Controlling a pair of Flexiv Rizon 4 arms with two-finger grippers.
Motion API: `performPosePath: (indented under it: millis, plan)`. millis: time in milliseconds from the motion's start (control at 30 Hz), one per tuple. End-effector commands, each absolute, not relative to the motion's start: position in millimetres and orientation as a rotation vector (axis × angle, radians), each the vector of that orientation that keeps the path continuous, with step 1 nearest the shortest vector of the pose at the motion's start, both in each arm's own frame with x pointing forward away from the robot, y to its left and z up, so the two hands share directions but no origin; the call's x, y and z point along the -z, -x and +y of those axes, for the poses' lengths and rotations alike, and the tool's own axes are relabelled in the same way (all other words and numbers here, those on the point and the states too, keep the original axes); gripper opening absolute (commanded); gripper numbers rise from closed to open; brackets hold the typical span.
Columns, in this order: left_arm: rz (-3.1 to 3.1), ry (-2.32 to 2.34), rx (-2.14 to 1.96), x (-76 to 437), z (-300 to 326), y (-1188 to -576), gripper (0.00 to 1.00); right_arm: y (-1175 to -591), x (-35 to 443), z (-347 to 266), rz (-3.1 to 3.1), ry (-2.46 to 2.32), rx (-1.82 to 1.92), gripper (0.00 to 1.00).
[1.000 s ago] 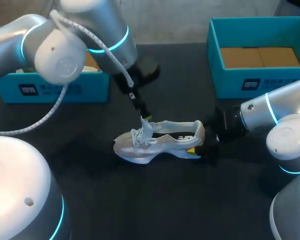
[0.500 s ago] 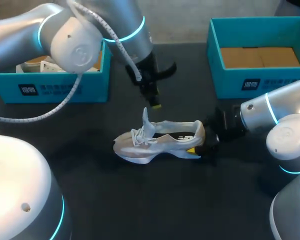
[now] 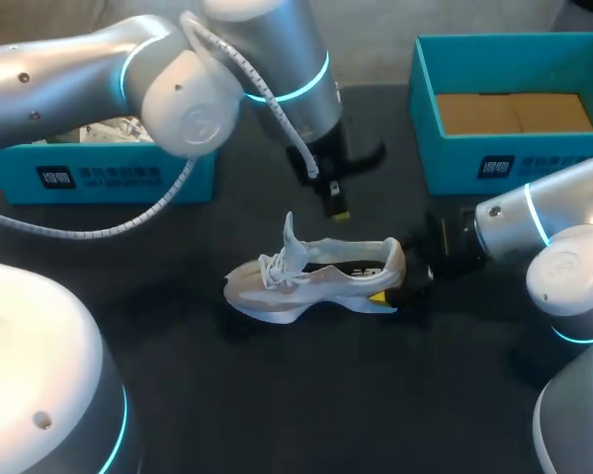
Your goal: Take the shoe out of the shoebox, open the shoe tongue, remove and reinsert the insole, then place the shoe into the shoebox
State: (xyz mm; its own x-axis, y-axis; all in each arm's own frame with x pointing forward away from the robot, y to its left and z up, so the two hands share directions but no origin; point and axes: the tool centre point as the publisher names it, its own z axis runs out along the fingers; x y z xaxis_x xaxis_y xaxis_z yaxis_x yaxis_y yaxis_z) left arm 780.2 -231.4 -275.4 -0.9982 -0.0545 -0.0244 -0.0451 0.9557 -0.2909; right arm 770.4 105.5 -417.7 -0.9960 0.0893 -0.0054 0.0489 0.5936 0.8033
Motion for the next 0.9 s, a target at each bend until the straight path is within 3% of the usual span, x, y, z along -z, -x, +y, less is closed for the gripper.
performPosePath:
  millis: [33, 900]
  plan:
    - [3.095, 0.073, 0.458, 287.9, -236.0, -779.2, 0.00, -770.9, 419.5, 107.5, 2.765, -0.122, -1.387, 0.00]
    - [3.226, -0.109, 0.280, 328.3, -231.5, -751.5, 0.00, -770.9, 419.5, 107.5, 2.765, -0.122, -1.387, 0.00]
